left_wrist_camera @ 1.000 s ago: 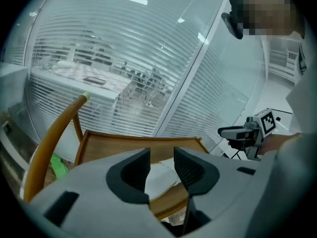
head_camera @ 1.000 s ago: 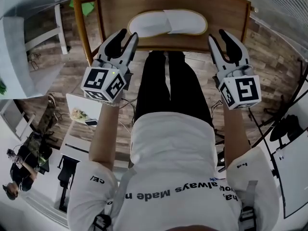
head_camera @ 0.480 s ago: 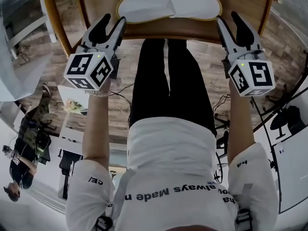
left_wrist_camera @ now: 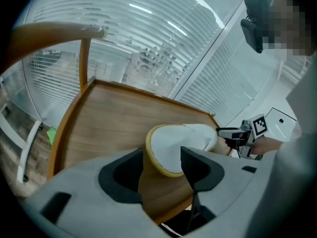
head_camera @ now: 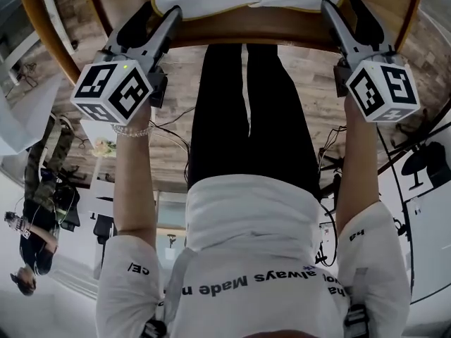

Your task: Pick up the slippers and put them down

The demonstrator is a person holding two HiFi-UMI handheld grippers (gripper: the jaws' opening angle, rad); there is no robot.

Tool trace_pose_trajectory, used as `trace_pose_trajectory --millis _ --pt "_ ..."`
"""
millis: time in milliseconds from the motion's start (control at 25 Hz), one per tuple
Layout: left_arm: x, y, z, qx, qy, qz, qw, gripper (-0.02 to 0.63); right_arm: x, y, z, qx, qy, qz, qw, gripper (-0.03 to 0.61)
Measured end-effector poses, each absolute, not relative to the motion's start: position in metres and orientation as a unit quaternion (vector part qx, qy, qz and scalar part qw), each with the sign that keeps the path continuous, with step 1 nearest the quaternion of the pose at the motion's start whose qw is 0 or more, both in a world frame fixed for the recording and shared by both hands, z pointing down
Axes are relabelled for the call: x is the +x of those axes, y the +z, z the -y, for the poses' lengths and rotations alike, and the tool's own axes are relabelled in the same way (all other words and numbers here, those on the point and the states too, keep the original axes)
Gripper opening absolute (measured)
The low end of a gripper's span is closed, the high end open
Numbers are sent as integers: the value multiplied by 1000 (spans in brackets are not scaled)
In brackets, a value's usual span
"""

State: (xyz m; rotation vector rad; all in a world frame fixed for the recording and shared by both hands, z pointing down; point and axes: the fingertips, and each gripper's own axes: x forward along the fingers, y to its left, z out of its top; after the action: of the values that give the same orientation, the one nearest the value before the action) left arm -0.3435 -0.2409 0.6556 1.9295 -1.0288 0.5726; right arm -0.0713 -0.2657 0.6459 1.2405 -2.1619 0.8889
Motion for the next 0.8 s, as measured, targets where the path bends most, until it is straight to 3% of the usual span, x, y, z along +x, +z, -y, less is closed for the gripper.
trace_pose_trajectory --millis 320,520,800 --pt "-335 661 237 770 226 408 435 183 -78 657 259 444 369 785 225 216" --pt "-338 654 240 772 219 417 428 112 -71 650 261 456 357 784 223 106" --pt "-336 645 243 776 212 421 419 78 -67 636 262 463 350 788 204 57"
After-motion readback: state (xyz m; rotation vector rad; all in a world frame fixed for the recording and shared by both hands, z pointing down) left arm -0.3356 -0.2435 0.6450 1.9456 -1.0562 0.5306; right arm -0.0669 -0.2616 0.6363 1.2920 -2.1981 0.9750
